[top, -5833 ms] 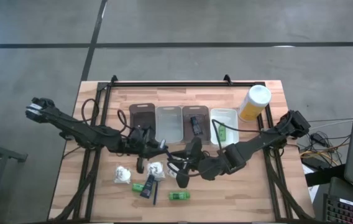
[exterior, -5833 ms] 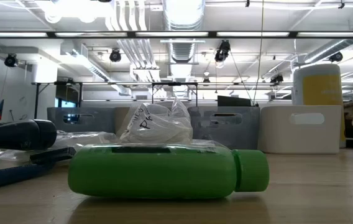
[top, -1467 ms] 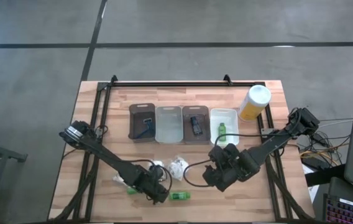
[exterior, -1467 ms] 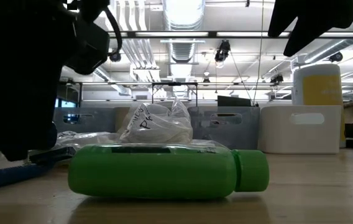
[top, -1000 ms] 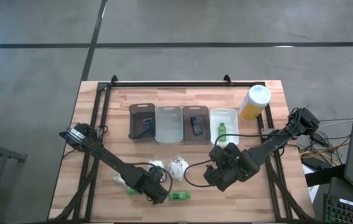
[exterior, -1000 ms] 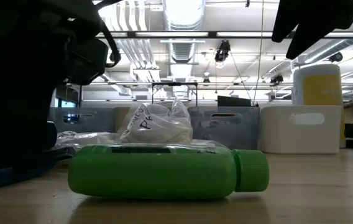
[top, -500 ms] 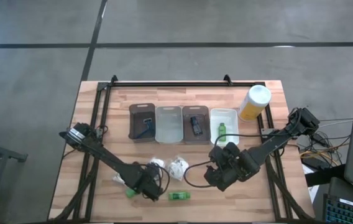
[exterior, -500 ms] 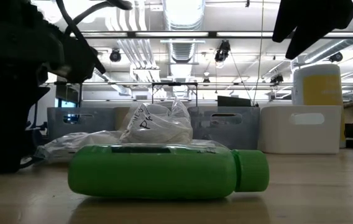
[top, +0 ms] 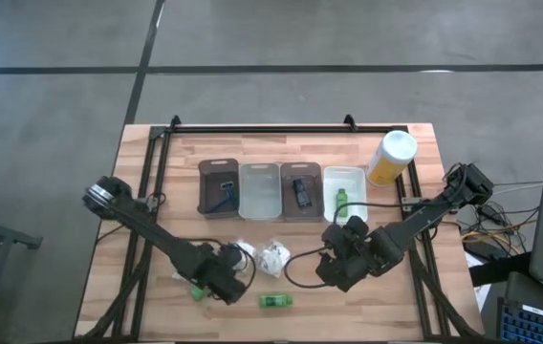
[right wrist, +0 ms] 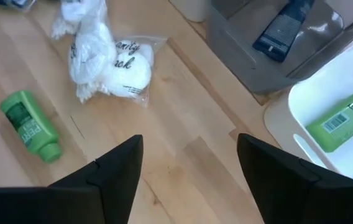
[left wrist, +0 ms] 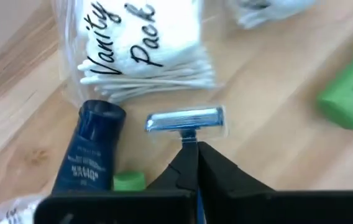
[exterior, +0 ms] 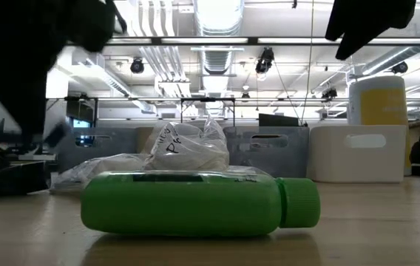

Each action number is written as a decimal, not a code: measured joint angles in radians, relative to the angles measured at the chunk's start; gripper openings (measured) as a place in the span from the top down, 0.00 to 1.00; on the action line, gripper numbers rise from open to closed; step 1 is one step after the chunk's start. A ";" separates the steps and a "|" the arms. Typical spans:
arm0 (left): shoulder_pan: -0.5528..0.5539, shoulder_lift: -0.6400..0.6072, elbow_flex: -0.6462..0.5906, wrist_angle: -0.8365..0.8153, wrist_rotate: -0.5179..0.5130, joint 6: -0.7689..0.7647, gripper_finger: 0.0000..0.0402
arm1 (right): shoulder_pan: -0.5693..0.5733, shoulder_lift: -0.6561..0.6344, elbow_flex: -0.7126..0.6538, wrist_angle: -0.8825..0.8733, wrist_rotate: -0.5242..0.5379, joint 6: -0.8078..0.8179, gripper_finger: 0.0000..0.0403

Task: Pick & Place Travel size toiletries
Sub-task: Put the blue razor into the left black bin

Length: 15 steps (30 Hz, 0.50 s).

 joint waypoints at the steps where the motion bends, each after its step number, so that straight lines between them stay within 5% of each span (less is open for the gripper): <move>1: 0.000 -0.026 0.000 -0.001 -0.010 -0.004 0.99 | -0.003 -0.007 0.000 0.000 0.004 0.000 0.37; 10: 0.050 -0.253 0.001 -0.112 -0.246 -0.049 1.00 | -0.009 -0.075 -0.002 -0.002 0.084 0.002 0.40; 15: 0.092 -0.288 0.002 -0.140 -0.204 0.068 0.98 | -0.017 -0.095 -0.003 -0.014 0.103 0.002 0.39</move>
